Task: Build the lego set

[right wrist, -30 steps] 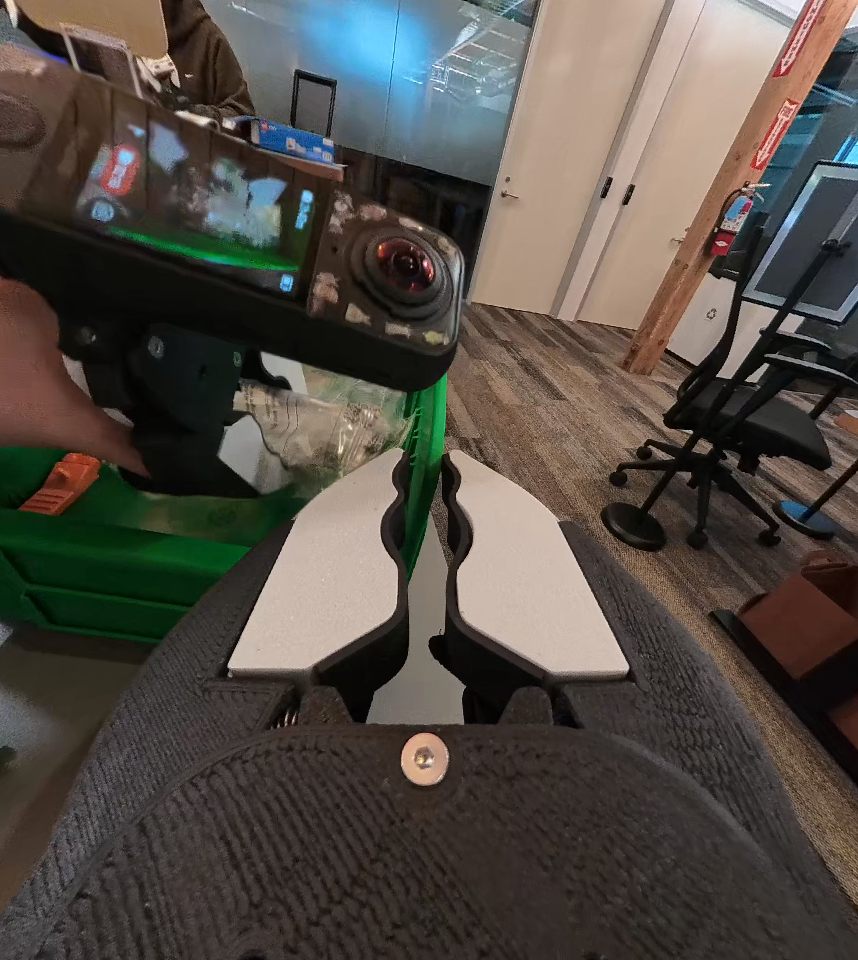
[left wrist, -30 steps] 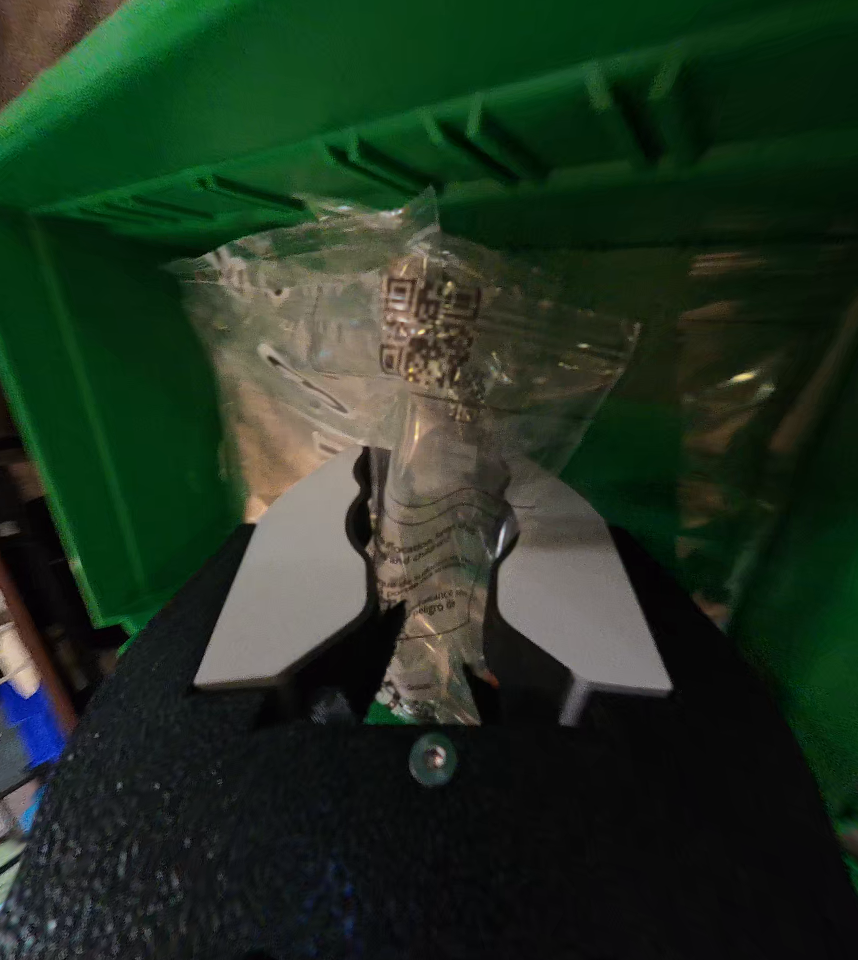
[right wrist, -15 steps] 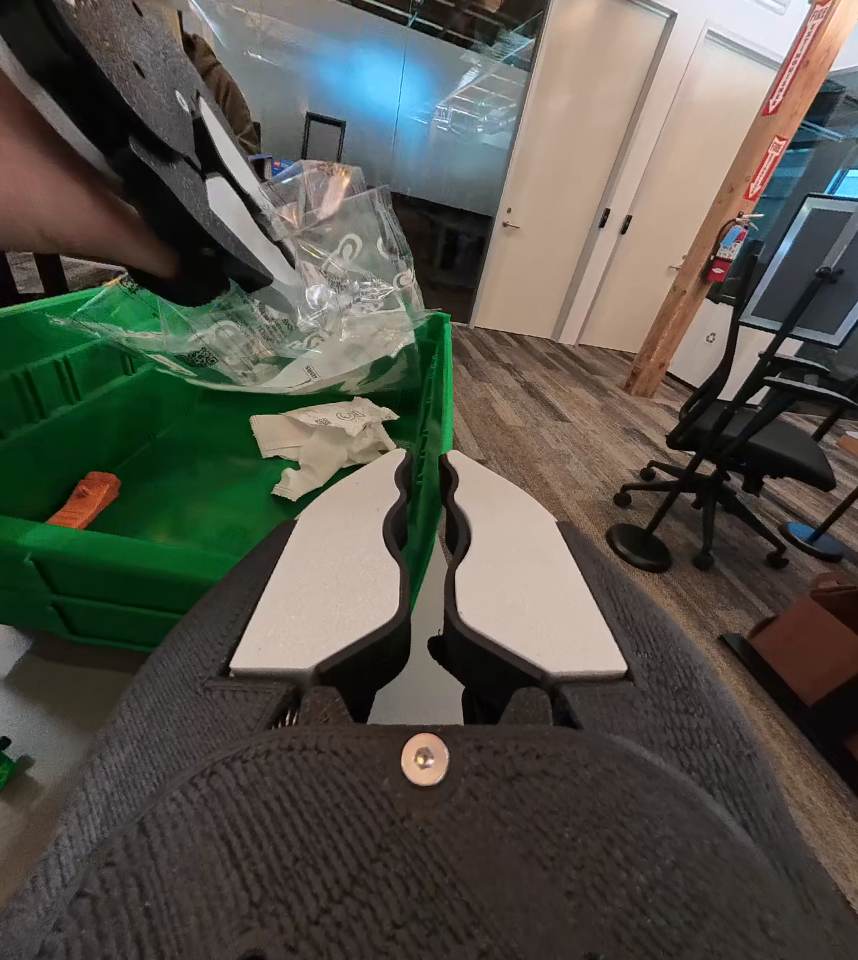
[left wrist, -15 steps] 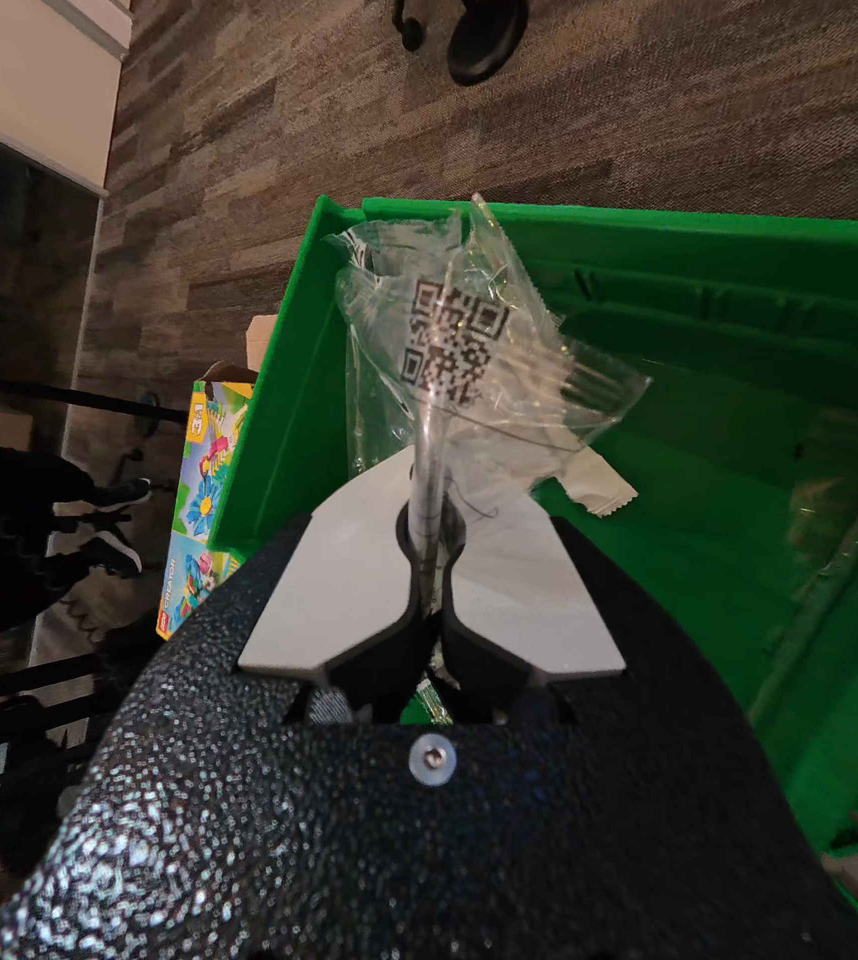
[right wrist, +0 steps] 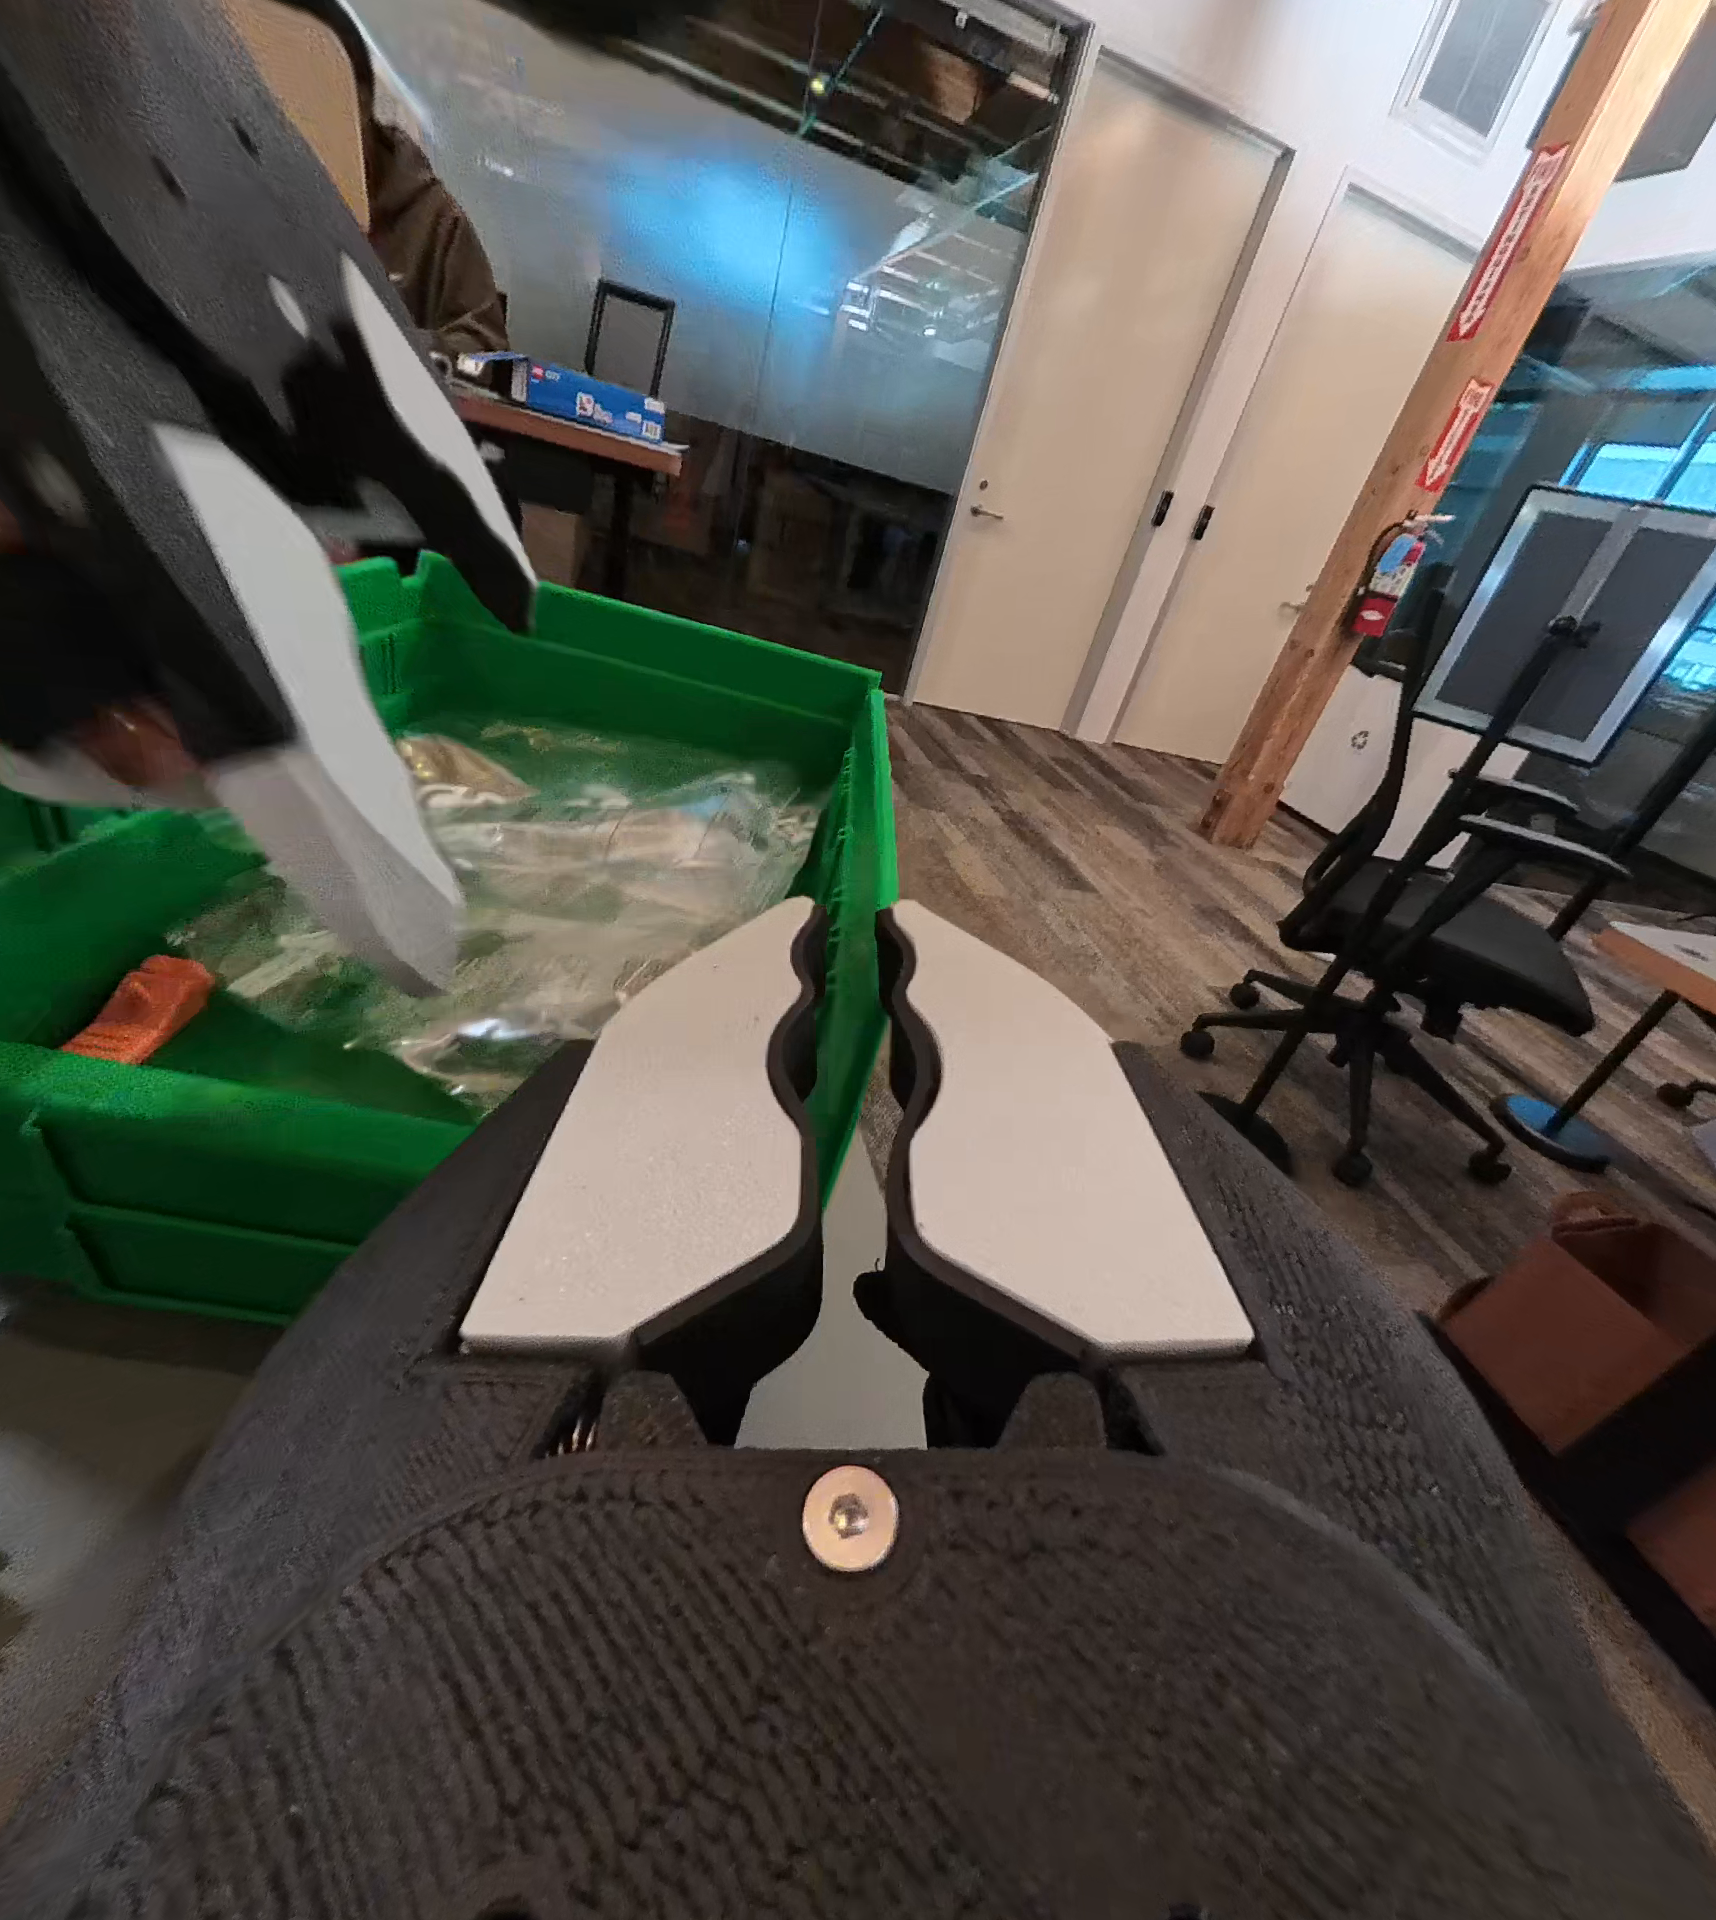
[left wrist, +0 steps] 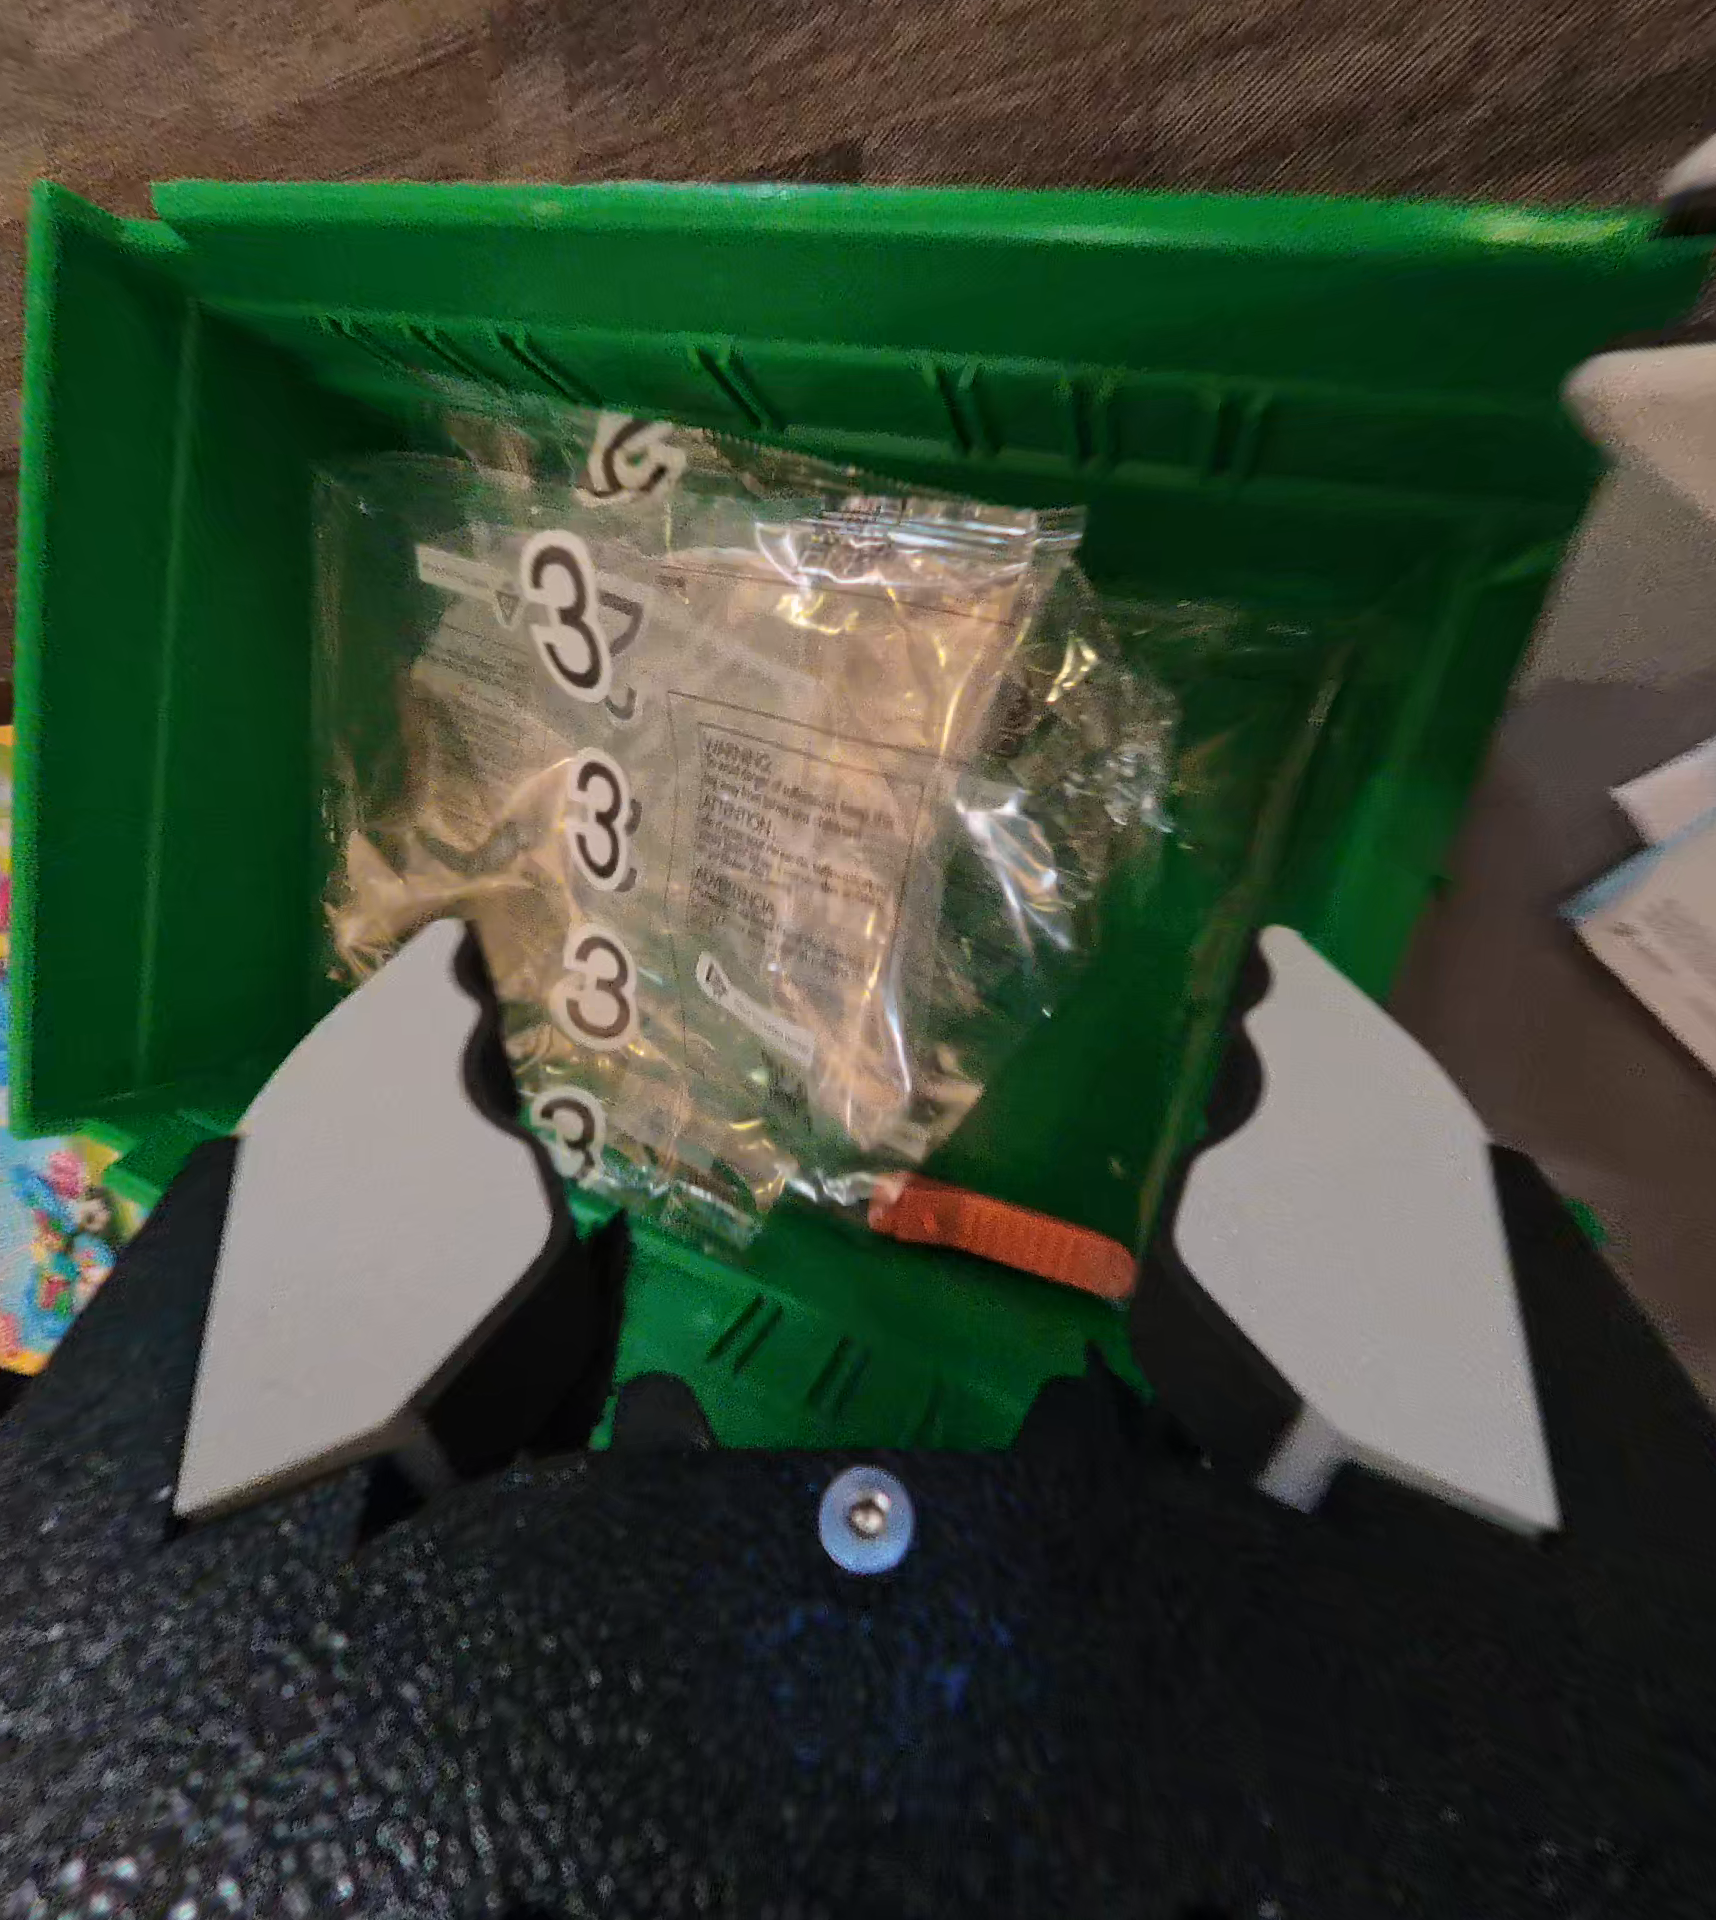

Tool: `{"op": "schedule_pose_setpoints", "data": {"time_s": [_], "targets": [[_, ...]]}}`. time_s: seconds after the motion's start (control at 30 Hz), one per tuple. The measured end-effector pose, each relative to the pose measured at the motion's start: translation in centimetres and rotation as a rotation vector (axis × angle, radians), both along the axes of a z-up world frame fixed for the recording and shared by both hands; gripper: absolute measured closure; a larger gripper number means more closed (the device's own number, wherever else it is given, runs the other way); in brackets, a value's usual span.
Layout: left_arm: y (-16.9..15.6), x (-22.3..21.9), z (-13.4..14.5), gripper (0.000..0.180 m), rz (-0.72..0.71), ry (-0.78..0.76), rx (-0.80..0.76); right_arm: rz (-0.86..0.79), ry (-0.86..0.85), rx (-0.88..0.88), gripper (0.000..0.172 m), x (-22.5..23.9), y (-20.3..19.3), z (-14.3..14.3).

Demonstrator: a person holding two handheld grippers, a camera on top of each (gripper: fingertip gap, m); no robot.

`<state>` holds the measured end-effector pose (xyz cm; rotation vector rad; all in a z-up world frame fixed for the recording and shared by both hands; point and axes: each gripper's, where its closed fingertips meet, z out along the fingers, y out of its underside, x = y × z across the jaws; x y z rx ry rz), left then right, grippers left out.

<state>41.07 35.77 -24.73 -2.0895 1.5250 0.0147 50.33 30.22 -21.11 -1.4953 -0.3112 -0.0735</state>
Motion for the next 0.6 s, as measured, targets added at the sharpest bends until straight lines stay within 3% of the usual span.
{"op": "schedule_pose_setpoints", "data": {"time_s": [0.07,0.17,0.33,0.47,0.6], "targets": [[-0.1,-1.5,2.4,0.033,0.007,-0.031,0.021,-0.019,0.008,0.026,0.163,0.5,-0.2,0.4],[-1.3,-5.0,6.4,0.033,0.017,-0.09,0.114,-0.029,0.043,0.081,0.159,1.0,-0.6,1.4],[-7.2,-14.8,12.1,0.034,0.143,-0.225,0.225,0.039,0.075,0.091,0.152,0.3,-0.9,1.8],[-14.6,-25.4,12.4,0.041,0.292,-0.266,0.31,0.117,0.033,0.07,0.14,-1.4,-1.0,1.8],[-22.5,-34.9,9.9,0.05,0.484,-0.322,0.362,0.143,-0.065,0.107,0.136,-2.8,-1.6,2.5]]}}
